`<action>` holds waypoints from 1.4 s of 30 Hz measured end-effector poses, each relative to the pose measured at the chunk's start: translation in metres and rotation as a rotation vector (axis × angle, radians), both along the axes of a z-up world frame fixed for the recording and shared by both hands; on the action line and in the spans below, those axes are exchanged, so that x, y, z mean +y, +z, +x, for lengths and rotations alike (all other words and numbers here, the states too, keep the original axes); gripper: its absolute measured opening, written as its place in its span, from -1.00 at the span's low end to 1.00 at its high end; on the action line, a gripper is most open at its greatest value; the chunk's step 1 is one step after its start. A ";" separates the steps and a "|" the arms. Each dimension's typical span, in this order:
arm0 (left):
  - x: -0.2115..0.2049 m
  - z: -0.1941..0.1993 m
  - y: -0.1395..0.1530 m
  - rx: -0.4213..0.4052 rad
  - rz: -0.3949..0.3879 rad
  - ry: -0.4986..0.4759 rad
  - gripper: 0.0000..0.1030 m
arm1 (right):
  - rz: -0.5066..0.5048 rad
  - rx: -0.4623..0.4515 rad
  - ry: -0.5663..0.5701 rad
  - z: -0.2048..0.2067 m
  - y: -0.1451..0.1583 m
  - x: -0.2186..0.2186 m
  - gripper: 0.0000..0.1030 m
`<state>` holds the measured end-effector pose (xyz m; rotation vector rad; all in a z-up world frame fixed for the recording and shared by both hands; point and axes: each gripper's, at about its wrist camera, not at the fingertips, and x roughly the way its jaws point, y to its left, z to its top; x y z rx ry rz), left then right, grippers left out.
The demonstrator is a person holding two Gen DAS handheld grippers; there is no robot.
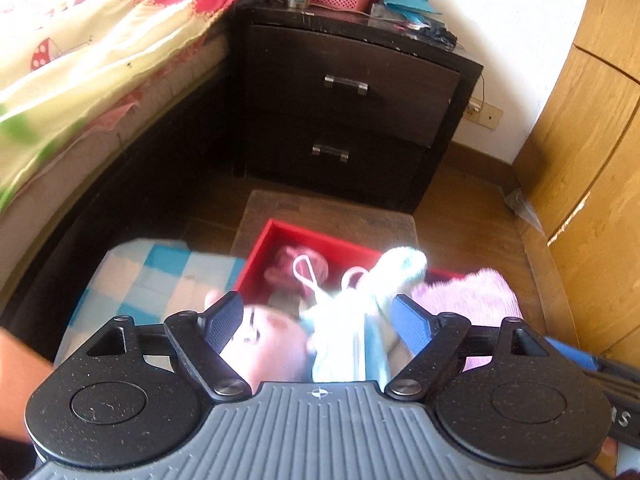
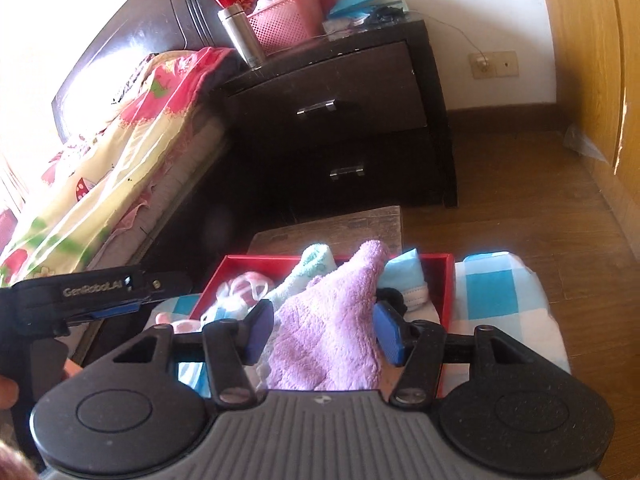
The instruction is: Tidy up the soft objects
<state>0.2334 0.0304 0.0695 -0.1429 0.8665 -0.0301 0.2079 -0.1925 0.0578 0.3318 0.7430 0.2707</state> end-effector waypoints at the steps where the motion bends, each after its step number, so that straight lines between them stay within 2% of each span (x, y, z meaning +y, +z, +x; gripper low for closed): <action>1: -0.001 -0.006 0.000 0.005 -0.004 -0.007 0.55 | -0.023 0.001 0.000 -0.003 0.001 0.002 -0.35; 8: -0.002 -0.047 -0.008 0.021 -0.036 -0.018 0.55 | -0.155 -0.027 0.006 -0.037 0.013 0.014 -0.35; 14: -0.004 -0.074 -0.012 0.009 -0.017 -0.011 0.55 | -0.251 -0.065 -0.015 -0.060 0.015 0.018 -0.34; 23: -0.001 -0.108 -0.020 0.025 -0.019 -0.008 0.55 | -0.202 -0.047 -0.019 -0.089 0.014 0.011 -0.26; 42: -0.002 -0.161 -0.033 0.045 -0.019 -0.032 0.55 | -0.245 -0.057 0.044 -0.151 0.004 0.022 -0.24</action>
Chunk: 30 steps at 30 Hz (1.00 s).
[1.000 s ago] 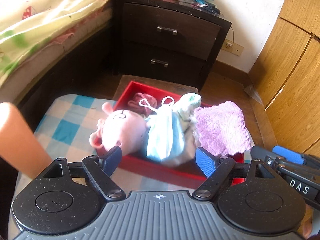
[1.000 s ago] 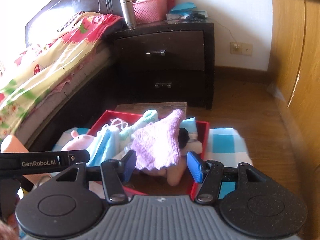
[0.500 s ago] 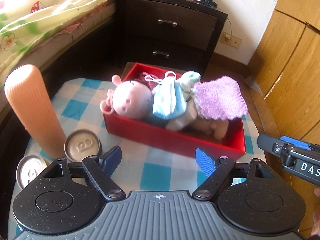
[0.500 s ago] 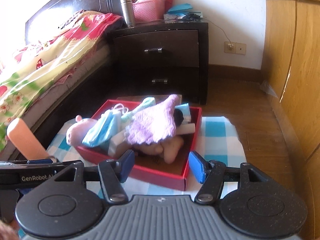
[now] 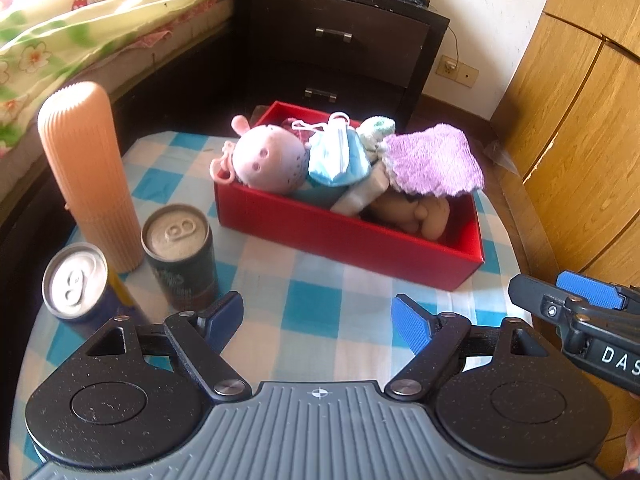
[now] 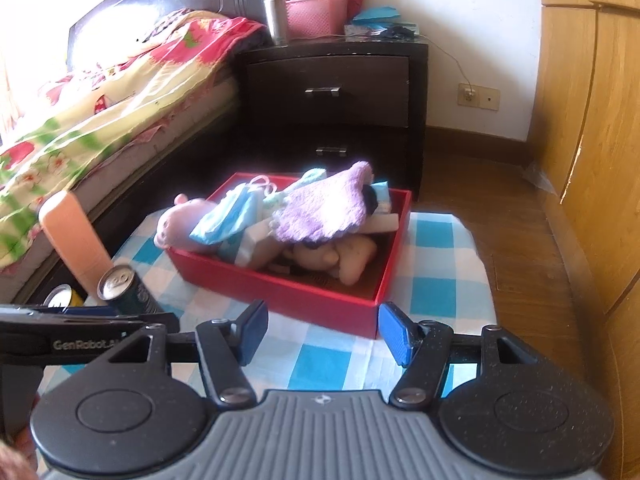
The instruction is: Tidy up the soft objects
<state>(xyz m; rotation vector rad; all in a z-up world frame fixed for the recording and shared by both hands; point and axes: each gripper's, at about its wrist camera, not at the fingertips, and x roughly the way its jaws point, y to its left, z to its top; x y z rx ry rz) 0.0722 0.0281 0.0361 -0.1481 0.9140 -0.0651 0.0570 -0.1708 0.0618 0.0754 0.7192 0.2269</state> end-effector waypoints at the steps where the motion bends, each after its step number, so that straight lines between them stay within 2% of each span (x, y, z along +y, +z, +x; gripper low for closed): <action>1: 0.000 -0.003 0.000 0.001 -0.002 -0.001 0.55 | -0.005 -0.003 0.004 -0.003 0.000 0.002 -0.24; 9: -0.002 -0.021 -0.001 -0.003 -0.002 -0.017 0.56 | -0.045 -0.016 0.000 -0.016 -0.006 0.007 -0.21; 19: -0.006 -0.021 -0.003 -0.008 0.018 -0.013 0.57 | -0.047 -0.038 0.008 -0.018 -0.005 0.014 -0.19; 30: -0.010 -0.023 -0.001 -0.035 0.074 -0.001 0.57 | -0.044 -0.043 0.002 -0.017 -0.007 0.016 -0.19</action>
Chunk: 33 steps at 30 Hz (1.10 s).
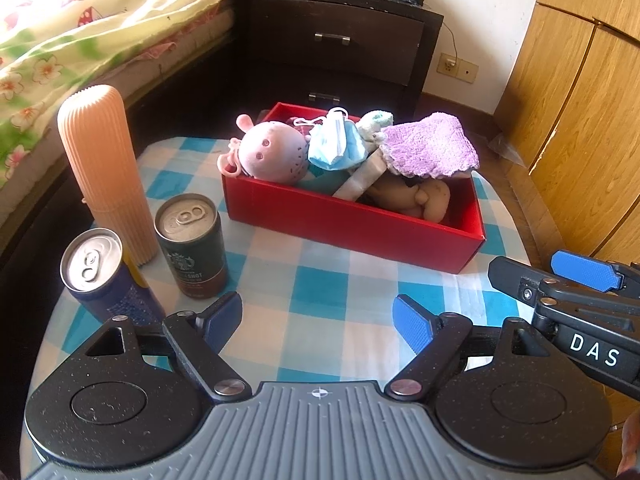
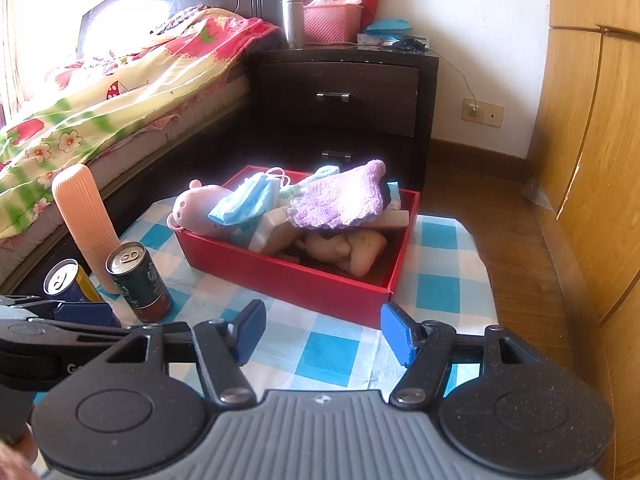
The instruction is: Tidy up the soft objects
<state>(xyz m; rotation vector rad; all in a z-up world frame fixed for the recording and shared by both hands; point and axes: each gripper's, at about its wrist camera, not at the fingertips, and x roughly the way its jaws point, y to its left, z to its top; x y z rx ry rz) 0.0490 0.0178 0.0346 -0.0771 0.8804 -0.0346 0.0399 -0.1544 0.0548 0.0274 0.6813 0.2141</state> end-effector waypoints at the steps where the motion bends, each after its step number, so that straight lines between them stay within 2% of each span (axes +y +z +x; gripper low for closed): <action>1: -0.001 0.000 0.000 -0.004 0.006 0.001 0.57 | -0.001 0.000 0.000 0.000 0.000 0.000 -0.19; 33: -0.003 -0.001 0.003 -0.024 0.059 0.004 0.57 | -0.001 0.004 -0.004 0.001 -0.001 0.001 -0.19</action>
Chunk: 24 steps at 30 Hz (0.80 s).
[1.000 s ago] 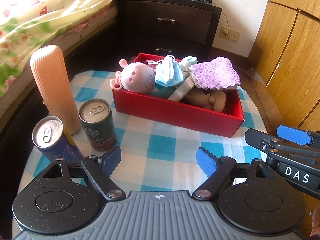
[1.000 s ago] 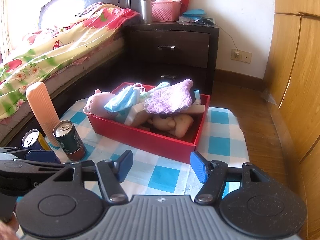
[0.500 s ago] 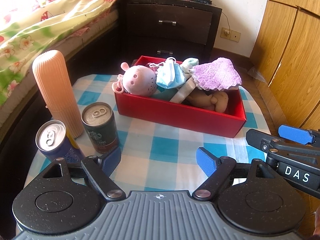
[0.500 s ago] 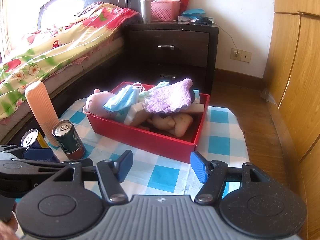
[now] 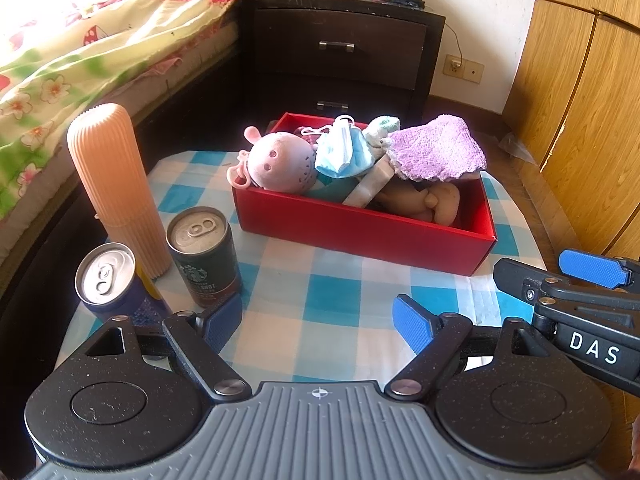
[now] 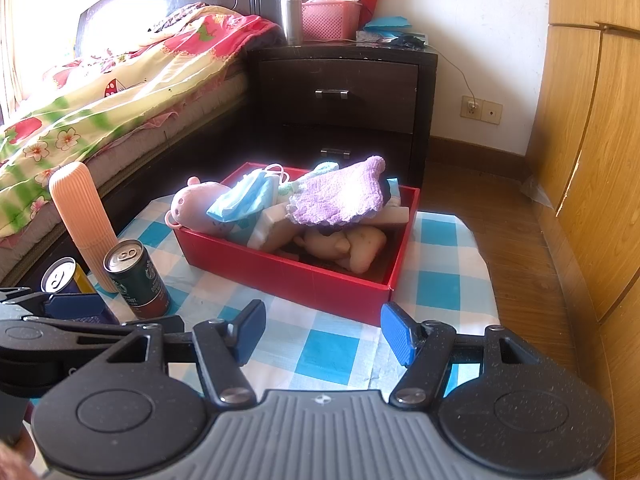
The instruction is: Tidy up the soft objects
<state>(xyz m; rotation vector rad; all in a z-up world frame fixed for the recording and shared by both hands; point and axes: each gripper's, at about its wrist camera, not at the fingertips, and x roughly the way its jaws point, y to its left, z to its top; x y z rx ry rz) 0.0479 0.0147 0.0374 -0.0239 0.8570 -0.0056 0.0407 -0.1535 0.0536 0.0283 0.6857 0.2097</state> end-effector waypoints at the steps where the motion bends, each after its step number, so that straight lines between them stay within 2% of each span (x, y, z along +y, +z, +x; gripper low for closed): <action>1: 0.000 0.000 0.000 0.000 0.000 0.000 0.57 | 0.000 0.000 0.000 0.000 0.000 0.000 -0.19; 24: 0.000 0.002 -0.001 0.019 -0.009 0.010 0.60 | 0.001 0.002 0.000 0.000 0.000 -0.001 -0.19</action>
